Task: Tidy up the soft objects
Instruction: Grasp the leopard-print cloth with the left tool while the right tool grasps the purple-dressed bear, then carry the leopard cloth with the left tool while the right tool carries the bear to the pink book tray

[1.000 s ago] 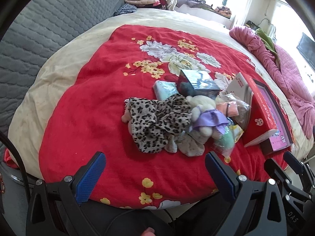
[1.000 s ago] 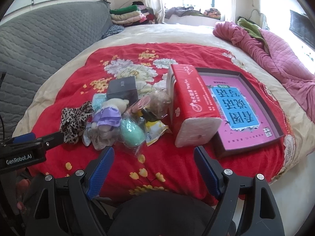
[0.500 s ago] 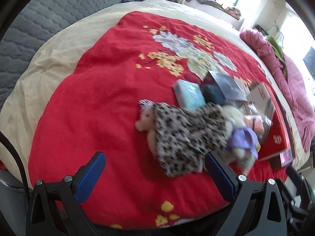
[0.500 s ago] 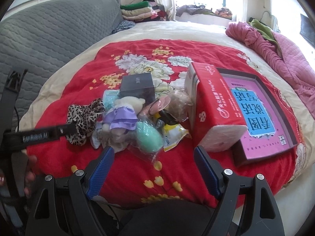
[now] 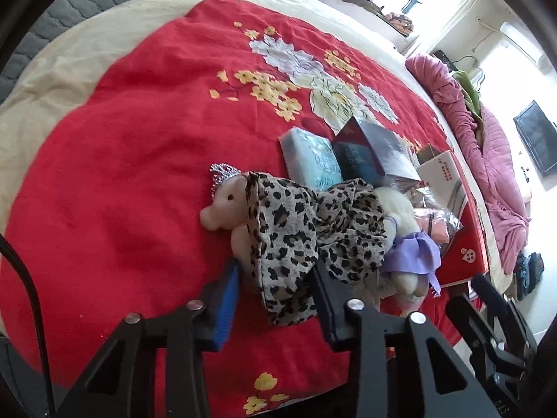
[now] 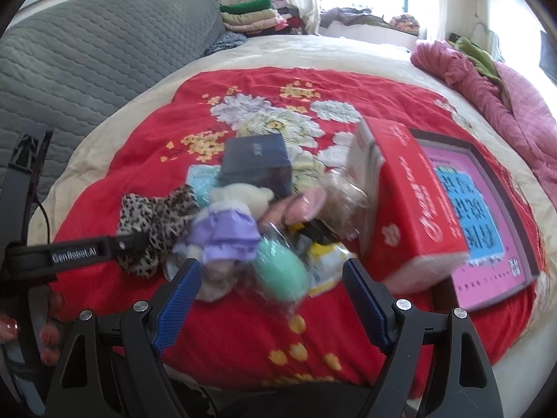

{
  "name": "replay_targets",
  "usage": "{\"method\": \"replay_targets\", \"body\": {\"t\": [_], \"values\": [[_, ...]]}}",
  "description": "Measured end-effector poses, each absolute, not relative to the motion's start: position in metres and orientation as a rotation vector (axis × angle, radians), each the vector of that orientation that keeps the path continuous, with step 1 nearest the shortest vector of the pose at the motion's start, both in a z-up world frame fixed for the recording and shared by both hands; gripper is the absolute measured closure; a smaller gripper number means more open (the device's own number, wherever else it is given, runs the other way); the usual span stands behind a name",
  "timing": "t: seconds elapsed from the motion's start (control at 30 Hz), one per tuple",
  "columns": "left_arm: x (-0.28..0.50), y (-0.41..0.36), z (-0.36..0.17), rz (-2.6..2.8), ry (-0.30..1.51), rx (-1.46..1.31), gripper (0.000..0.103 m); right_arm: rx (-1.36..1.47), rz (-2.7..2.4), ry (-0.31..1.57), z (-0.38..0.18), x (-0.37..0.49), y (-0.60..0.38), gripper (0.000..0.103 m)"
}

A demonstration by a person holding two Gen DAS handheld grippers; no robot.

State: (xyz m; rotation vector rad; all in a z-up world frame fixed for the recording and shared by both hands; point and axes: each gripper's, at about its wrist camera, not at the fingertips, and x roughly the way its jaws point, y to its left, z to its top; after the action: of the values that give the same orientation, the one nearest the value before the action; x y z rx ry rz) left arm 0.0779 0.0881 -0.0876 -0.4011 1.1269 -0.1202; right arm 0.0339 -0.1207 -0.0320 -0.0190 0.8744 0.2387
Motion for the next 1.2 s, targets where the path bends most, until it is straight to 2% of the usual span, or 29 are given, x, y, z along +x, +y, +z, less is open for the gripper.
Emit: {"method": "replay_targets", "body": {"t": [0.03, 0.1, 0.23, 0.47, 0.5, 0.53, 0.57, 0.67, 0.8, 1.2], "values": [[0.077, 0.089, -0.088, -0.114, 1.125, -0.401, 0.078, -0.034, 0.249, 0.869, -0.032, 0.037, -0.116, 0.019], [0.076, 0.093, -0.089, -0.117, 1.115, -0.414, 0.084, -0.052, 0.274, 0.866, -0.032, 0.044, -0.106, 0.019], [0.075, 0.102, -0.087, -0.142, 1.090, -0.454, 0.088, -0.109, 0.282, 0.888, -0.039, 0.060, -0.087, 0.019], [0.072, 0.110, -0.084, -0.160, 1.055, -0.468, 0.089, -0.176, 0.277, 0.937, -0.061, 0.083, -0.064, 0.022], [0.072, 0.111, -0.083, -0.164, 1.050, -0.468, 0.089, -0.178, 0.276, 0.940, -0.063, 0.085, -0.064, 0.027], [0.071, 0.112, -0.082, -0.166, 1.045, -0.468, 0.089, -0.175, 0.283, 0.944, -0.064, 0.086, -0.064, 0.040], [0.070, 0.112, -0.082, -0.168, 1.042, -0.466, 0.089, -0.161, 0.305, 0.955, -0.066, 0.087, -0.065, 0.046], [0.068, 0.114, -0.080, -0.173, 1.035, -0.466, 0.089, -0.137, 0.321, 0.952, -0.066, 0.086, -0.067, 0.050], [0.068, 0.117, -0.082, -0.164, 1.047, -0.486, 0.088, -0.055, 0.337, 0.930, -0.060, 0.083, -0.082, 0.052], [0.065, 0.119, -0.075, -0.123, 1.026, -0.443, 0.087, -0.040, 0.346, 0.899, -0.050, 0.077, -0.089, 0.052]]}}
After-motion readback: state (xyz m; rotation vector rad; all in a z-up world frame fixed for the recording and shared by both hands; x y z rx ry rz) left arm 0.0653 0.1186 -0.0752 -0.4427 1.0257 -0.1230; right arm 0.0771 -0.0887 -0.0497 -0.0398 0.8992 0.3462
